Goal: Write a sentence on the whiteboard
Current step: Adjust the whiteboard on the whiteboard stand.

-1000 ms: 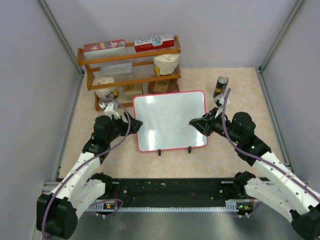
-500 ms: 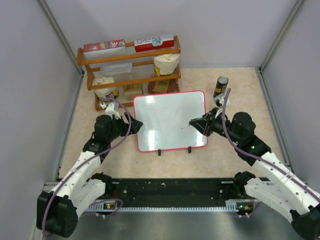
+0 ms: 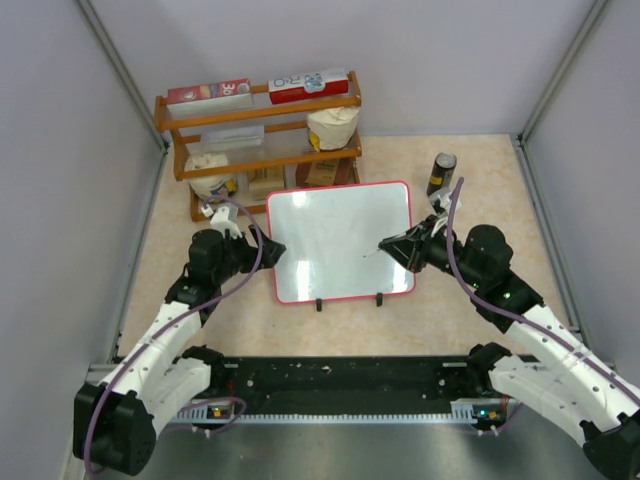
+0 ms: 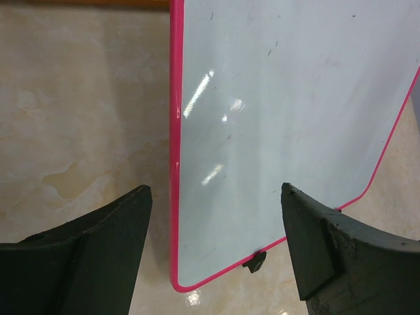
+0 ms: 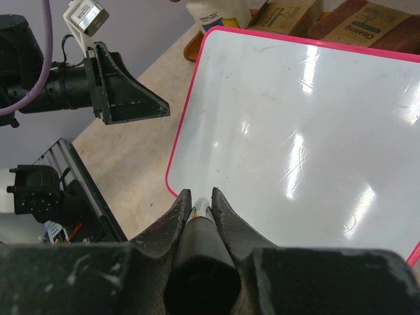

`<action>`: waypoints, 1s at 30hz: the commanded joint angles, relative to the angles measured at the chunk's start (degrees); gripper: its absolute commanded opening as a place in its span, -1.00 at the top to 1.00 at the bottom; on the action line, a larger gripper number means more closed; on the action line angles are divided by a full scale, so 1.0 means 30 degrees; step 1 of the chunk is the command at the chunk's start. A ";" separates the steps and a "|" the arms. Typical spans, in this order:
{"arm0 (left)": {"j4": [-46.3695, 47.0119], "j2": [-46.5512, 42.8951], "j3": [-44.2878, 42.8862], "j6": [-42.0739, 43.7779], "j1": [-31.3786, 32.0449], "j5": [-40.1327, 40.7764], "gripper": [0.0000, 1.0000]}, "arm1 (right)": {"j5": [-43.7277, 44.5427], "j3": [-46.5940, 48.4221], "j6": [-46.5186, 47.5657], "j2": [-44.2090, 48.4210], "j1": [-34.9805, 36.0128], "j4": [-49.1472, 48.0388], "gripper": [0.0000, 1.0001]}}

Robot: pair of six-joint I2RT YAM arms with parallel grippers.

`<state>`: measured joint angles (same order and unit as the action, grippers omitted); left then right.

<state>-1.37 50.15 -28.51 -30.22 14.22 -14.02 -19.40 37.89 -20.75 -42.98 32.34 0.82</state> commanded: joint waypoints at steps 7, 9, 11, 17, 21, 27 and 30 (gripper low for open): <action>-0.0188 -0.0194 -0.0837 0.0287 -0.0110 0.0309 -0.67 | -0.0096 -0.0061 0.0062 0.0265 -0.0232 -0.1035 1.00; -0.0451 -0.0339 -0.0955 0.0433 -0.0110 0.0367 -0.67 | -0.0184 -0.0061 0.0004 0.0236 -0.0232 -0.1064 1.00; -0.0599 -0.0427 -0.1042 0.0521 -0.0110 0.0542 -0.67 | -0.0155 -0.0090 0.0062 0.0206 -0.0232 -0.1152 1.00; -0.0980 -0.0428 -0.1248 0.0551 -0.0110 0.0630 -0.66 | -0.0126 -0.0061 0.0091 0.0118 -0.0261 -0.1181 1.00; -0.0951 -0.0341 -0.1306 0.0493 -0.0110 0.0747 -0.66 | -0.0038 0.0055 0.0122 0.0089 -0.0262 -0.1152 1.00; -0.0161 0.0623 -0.1306 0.0288 -0.0285 0.0134 -0.66 | -0.0272 0.0202 0.0121 -0.0233 -0.0320 -0.1123 1.00; 0.0917 0.1385 -0.1365 0.0141 -0.0490 -0.0978 -0.65 | -0.0331 0.0173 0.0004 -0.0204 -0.0378 -0.1123 1.00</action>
<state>-4.29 51.79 -30.35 -29.47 13.67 -13.45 -19.62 37.89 -20.73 -43.72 32.08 -0.40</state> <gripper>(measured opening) 0.830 0.120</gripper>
